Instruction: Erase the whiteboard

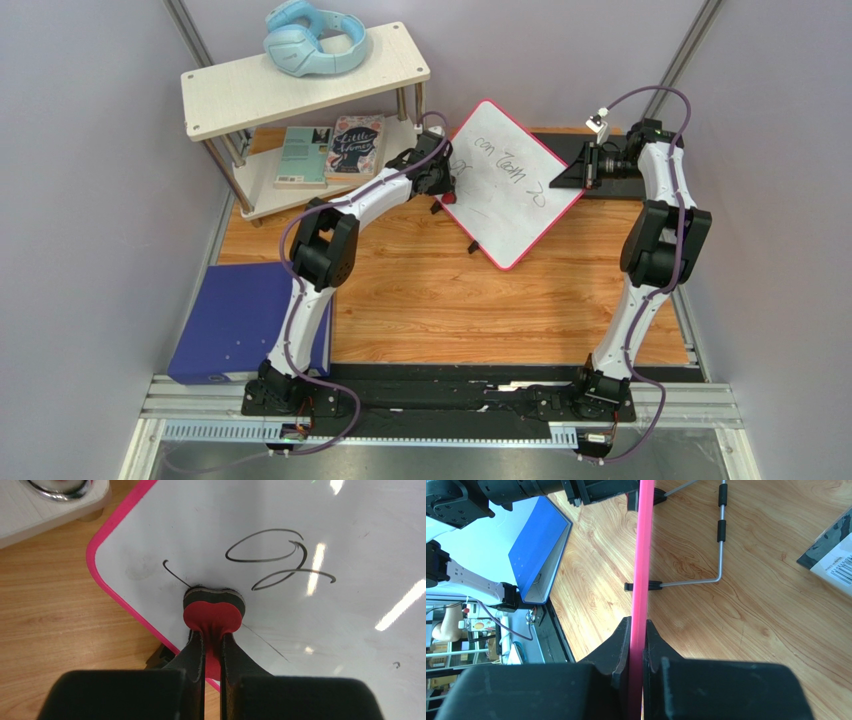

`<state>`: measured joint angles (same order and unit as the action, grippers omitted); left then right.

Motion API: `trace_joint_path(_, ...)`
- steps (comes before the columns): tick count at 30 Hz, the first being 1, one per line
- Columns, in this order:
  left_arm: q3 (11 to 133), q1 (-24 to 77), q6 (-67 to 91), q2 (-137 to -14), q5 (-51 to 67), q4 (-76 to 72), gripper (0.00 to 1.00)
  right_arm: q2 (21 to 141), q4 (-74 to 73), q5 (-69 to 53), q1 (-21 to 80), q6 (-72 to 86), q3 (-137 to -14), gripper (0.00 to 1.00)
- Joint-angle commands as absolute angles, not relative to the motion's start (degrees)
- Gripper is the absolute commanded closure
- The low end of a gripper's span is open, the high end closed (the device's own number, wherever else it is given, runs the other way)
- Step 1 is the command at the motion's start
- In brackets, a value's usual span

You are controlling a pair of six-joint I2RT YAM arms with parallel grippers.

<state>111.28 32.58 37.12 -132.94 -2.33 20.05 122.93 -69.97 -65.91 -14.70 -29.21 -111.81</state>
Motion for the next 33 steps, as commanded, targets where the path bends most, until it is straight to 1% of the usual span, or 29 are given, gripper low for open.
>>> trace_joint_path(1,115.39,31.64,35.86,-136.58,-8.34,16.79,1.0,125.24,-74.97,-61.08,-11.51,-39.64,-111.44,1.0)
trace_joint_path(7,119.87,31.2,34.02,-138.78,-9.75,16.79,1.0,125.42,-75.32,-61.26,-11.51,-39.99,-111.53,1.0)
trace_joint_path(12,120.24,31.2,29.46,-138.78,-9.5,12.41,1.0,125.59,-75.67,-61.35,-11.51,-40.34,-111.53,1.0)
trace_joint_path(15,121.02,31.2,24.37,-139.57,-5.2,7.74,1.0,125.77,-75.94,-61.52,-11.51,-40.43,-111.71,1.0)
trace_joint_path(22,129.54,31.46,16.54,-144.13,8.15,8.35,1.0,126.04,-76.55,-61.44,-11.51,-41.04,-111.97,1.0)
trace_joint_path(24,131.82,31.64,15.21,-144.84,10.01,9.93,1.0,126.12,-76.81,-61.35,-11.51,-41.22,-112.15,1.0)
trace_joint_path(28,132.01,32.34,13.1,-145.02,13.87,11.95,1.0,126.12,-77.08,-61.35,-11.51,-41.4,-112.32,1.0)
trace_joint_path(33,133.15,35.32,4.24,-144.67,17.4,15.02,1.0,126.21,-77.26,-61.44,-11.51,-41.48,-112.59,1.0)
